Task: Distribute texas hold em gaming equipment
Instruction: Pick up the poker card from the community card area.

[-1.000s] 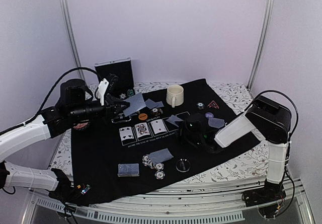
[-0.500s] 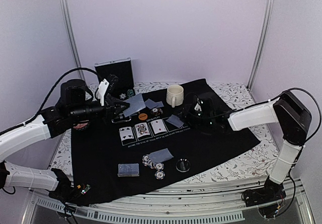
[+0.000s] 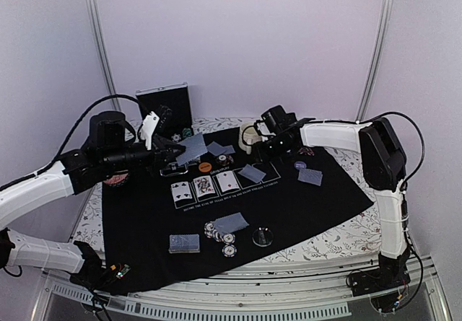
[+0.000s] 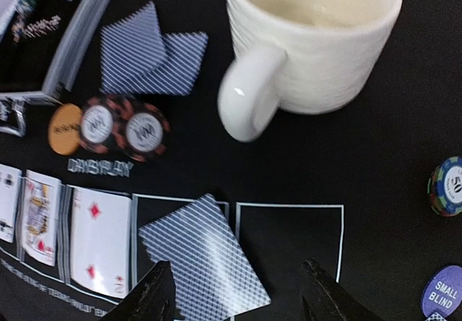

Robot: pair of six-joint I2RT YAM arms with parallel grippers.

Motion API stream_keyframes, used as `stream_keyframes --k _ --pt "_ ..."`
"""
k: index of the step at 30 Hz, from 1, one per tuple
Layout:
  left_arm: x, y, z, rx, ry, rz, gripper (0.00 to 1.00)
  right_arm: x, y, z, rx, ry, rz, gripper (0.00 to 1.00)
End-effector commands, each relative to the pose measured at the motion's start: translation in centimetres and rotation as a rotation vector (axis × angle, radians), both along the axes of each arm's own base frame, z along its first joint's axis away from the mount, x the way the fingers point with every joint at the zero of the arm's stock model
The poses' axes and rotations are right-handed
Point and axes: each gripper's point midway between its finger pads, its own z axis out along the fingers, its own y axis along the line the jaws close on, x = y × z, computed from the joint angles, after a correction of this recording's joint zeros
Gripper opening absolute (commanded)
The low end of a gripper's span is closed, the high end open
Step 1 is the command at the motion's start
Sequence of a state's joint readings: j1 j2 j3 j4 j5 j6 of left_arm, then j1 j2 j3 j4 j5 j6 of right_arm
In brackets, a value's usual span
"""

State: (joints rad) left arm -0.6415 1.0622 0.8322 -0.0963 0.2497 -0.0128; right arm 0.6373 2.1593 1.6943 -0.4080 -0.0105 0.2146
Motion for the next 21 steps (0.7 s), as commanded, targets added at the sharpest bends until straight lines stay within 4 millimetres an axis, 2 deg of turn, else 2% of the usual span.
stream_keyframes --k 1,4,8,12,21 --pt "0.1 -0.1 0.7 0.006 -0.017 0.002 0.00 -0.7 -1.2 -3.9 -0.116 0.099 0.088 0.59" --pt "0.2 -0.2 0.3 0.003 -0.017 0.003 0.00 -0.3 -1.3 -5.5 -0.141 0.119 0.073 0.55" --pt "0.4 -0.6 -0.2 0.025 0.004 -0.013 0.00 -1.0 -0.5 -7.1 -0.109 0.167 0.095 0.50" --pt "0.8 -0.3 -1.0 0.042 -0.003 0.012 0.00 -2.3 0.3 -8.1 -0.059 0.236 0.087 0.36" --pt "1.3 0.0 -1.9 0.076 -0.007 0.035 0.00 -4.6 1.6 -6.1 -0.033 0.205 0.077 0.28"
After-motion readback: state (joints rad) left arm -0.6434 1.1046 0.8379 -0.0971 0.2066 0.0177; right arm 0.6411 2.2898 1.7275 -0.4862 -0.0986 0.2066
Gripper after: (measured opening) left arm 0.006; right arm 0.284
